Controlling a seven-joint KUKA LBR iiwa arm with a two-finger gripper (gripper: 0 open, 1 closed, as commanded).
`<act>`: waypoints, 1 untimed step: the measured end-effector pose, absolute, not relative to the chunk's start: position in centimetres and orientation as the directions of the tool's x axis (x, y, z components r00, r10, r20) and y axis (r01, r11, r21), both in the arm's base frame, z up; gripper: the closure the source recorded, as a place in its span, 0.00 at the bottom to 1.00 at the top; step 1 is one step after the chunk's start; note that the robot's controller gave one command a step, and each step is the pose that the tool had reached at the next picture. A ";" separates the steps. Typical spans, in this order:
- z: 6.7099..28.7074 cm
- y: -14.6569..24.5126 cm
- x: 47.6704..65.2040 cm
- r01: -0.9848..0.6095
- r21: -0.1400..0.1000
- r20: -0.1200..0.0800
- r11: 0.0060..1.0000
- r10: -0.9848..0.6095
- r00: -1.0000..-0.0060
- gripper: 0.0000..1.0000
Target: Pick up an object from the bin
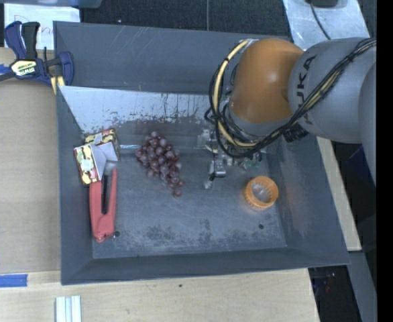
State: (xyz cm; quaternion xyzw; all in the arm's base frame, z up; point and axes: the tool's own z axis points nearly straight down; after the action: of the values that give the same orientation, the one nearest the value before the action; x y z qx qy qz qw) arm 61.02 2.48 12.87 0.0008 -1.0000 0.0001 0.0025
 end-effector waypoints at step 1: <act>13.4 2.5 61.2 -0.001 0.000 -0.003 1.000 -0.001 -1.000 0.00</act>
Offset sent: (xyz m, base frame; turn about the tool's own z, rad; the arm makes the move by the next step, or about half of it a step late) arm 0.0087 0.0701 -0.0587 0.0455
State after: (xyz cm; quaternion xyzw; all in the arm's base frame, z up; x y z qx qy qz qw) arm 61.21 2.47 13.38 0.0006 -1.0000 0.0000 -0.0017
